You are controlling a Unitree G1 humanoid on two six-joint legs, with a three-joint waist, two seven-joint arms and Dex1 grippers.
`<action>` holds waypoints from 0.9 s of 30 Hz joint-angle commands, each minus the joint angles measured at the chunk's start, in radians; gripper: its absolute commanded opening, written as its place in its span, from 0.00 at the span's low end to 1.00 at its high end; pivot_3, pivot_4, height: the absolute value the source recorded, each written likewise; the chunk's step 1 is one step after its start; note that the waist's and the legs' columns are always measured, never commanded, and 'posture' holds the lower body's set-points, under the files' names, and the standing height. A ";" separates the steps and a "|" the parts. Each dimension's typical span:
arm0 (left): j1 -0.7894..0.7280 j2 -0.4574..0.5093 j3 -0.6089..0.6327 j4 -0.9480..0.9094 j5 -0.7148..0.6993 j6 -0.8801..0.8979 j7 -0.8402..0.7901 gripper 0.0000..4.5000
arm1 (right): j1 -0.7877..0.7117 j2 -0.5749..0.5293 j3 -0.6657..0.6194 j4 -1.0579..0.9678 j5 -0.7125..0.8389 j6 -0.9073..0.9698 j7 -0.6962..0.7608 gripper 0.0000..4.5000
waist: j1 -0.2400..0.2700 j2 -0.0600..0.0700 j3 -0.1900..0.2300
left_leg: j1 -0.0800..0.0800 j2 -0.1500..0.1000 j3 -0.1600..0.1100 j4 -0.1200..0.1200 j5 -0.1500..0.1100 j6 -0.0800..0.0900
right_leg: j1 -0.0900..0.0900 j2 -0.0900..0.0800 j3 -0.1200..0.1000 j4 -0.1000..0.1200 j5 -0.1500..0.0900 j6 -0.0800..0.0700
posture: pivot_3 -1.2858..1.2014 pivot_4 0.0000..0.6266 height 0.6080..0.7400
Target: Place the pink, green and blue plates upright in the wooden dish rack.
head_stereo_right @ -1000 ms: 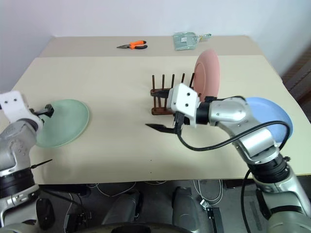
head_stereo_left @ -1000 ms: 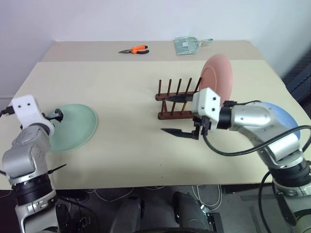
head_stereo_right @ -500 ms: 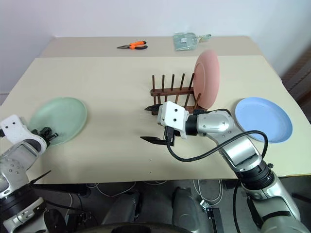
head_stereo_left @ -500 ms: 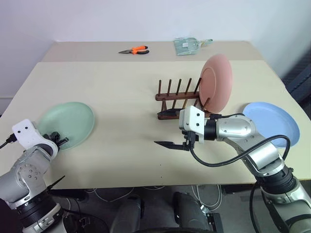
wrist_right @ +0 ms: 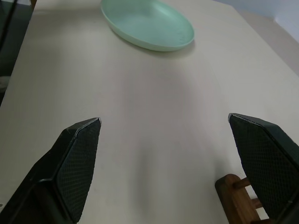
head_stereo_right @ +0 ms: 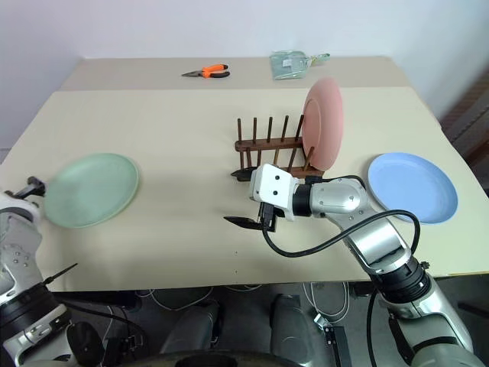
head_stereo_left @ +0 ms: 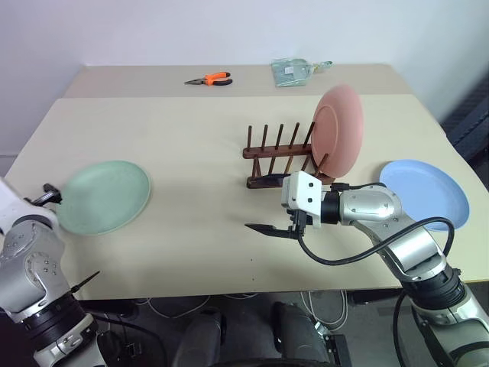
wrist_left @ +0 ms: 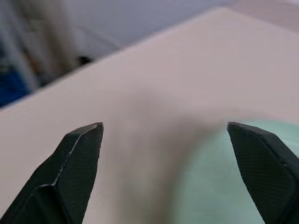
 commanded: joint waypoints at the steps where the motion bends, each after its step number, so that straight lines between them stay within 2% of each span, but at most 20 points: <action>1: -0.004 -0.018 0.019 0.000 -0.051 0.096 -0.008 1.00 | -0.010 0.013 -0.021 -0.008 -0.001 -0.031 0.007 1.00 | 0.003 0.000 0.000 | 0.000 0.000 0.000 0.000 0.000 0.000 | 0.000 0.000 0.000 0.000 0.000 0.000 | 0.52 0.24 1.00; 4: -0.007 -0.057 0.045 0.002 -0.124 0.153 -0.040 1.00 | -0.012 0.019 -0.022 -0.006 -0.005 -0.039 0.007 1.00 | 0.003 -0.001 0.000 | 0.000 0.000 0.000 0.000 0.000 0.000 | 0.000 0.000 0.000 0.000 0.000 0.000 | 0.52 0.24 1.00; 5: -0.004 -0.068 0.047 -0.002 -0.138 0.161 -0.047 0.89 | -0.012 0.021 -0.024 -0.005 -0.006 -0.041 0.005 1.00 | 0.003 -0.001 0.000 | 0.000 0.000 0.000 0.000 0.000 0.000 | 0.000 0.000 0.000 0.000 0.000 0.000 | 0.52 0.24 1.00; 6: -0.002 -0.079 0.051 -0.007 -0.148 0.165 -0.046 0.83 | -0.012 0.023 -0.025 -0.005 -0.008 -0.042 0.004 1.00 | 0.004 0.000 0.000 | 0.000 0.000 0.000 0.000 0.000 0.000 | 0.000 0.000 0.000 0.000 0.000 0.000 | 0.52 0.24 1.00; 7: -0.003 -0.090 0.057 -0.011 -0.165 0.172 -0.049 0.73 | -0.010 0.022 -0.027 -0.005 -0.011 -0.046 0.003 1.00 | 0.005 0.000 0.000 | 0.000 0.000 0.000 0.000 0.000 0.000 | 0.000 0.000 0.000 0.000 0.000 0.000 | 0.52 0.24 1.00; 13: -0.042 -0.102 0.026 -0.049 -0.214 0.103 -0.080 0.07 | -0.019 0.025 -0.040 -0.001 -0.013 -0.046 -0.003 1.00 | 0.017 -0.001 0.000 | 0.000 0.000 0.000 0.000 0.000 0.000 | 0.000 0.000 0.000 0.000 0.000 0.000 | 0.52 0.24 1.00; 14: -0.049 -0.099 -0.003 -0.071 -0.229 0.083 -0.111 0.02 | -0.029 0.027 -0.047 -0.001 0.003 -0.026 0.001 1.00 | 0.018 -0.001 0.000 | 0.000 0.000 0.000 0.000 0.000 0.000 | 0.000 0.000 0.000 0.000 0.000 0.000 | 0.52 0.24 1.00; 16: -0.067 -0.091 -0.086 -0.128 -0.249 0.048 -0.175 0.02 | -0.056 0.033 -0.060 -0.003 0.029 0.002 0.007 1.00 | 0.019 -0.001 0.000 | 0.000 0.000 0.000 0.001 0.000 -0.001 | 0.001 0.000 0.000 0.000 0.000 0.000 | 0.52 0.24 1.00; 20: -0.176 -0.089 -0.295 -0.247 -0.280 0.048 -0.235 0.02 | -0.143 0.060 -0.020 0.030 -0.112 -0.145 -0.044 1.00 | 0.017 -0.002 0.001 | -0.001 0.000 0.000 0.001 0.000 -0.001 | 0.000 0.000 -0.001 -0.001 0.000 0.000 | 0.52 0.24 1.00; 27: -0.325 -0.126 -0.459 -0.289 -0.330 0.101 -0.216 0.02 | -0.239 0.090 0.076 0.175 -0.385 -0.361 -0.132 1.00 | -0.008 -0.002 0.000 | 0.000 0.000 0.001 -0.002 0.001 -0.001 | -0.001 0.000 0.000 -0.001 0.000 0.000 | 0.52 0.24 1.00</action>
